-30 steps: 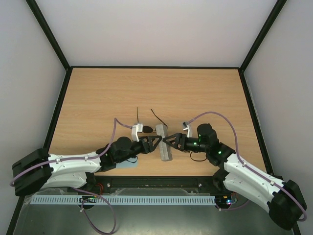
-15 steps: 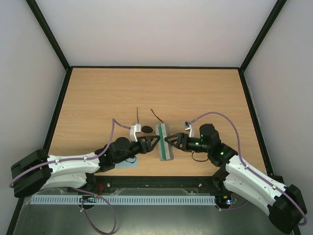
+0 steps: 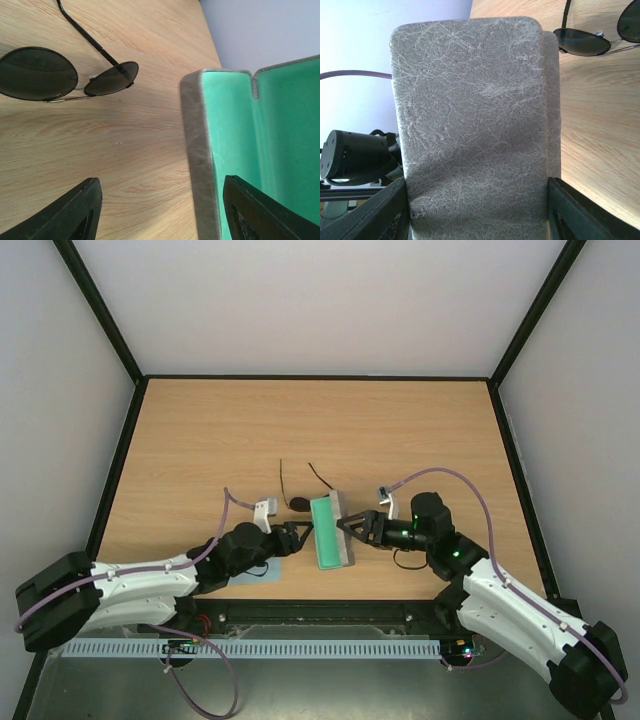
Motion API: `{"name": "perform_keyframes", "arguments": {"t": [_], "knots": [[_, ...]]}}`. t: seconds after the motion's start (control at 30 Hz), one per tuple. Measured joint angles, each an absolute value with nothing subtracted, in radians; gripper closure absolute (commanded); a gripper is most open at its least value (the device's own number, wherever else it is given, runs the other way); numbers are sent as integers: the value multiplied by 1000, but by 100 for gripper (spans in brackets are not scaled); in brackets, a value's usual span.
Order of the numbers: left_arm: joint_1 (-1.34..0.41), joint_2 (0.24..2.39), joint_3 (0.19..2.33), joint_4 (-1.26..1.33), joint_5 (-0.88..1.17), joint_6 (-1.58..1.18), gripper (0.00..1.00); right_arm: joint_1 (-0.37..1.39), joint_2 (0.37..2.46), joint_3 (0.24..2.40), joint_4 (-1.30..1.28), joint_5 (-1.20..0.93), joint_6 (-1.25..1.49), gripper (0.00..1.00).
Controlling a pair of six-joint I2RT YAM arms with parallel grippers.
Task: Organize the sunglasses
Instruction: Open the sunglasses case, then place the sunglasses case at the center of the board.
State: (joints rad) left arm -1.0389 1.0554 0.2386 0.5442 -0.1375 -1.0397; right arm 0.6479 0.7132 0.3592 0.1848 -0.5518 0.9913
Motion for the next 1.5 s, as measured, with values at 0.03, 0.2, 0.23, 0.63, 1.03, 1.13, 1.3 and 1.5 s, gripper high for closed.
{"name": "perform_keyframes", "arguments": {"t": [0.03, 0.2, 0.23, 0.63, 1.03, 1.13, 1.3, 1.5], "knots": [[-1037, 1049, 238, 533, -140, -1039, 29, 648, 713, 360, 186, -552, 989, 53], [-1031, 998, 238, 487, -147, -1036, 23, 648, 713, 361, 181, -545, 979, 53], [-1031, 979, 238, 475, -147, -1036, 22, 648, 713, 364, 169, -537, 973, 53], [-1000, 743, 322, 263, -199, -961, 19, 339, 702, 379, -20, -483, 880, 52], [-982, 737, 308, 205, -183, -949, 19, 176, 801, 212, 59, -664, 843, 46], [-981, 738, 306, 203, -183, -949, 19, 176, 849, 200, 131, -698, 846, 42], [-981, 738, 300, 202, -179, -949, 20, 176, 948, 200, 231, -727, 840, 14], [-981, 739, 298, 201, -179, -948, 20, 175, 1013, 217, 233, -720, 787, 3]]}}
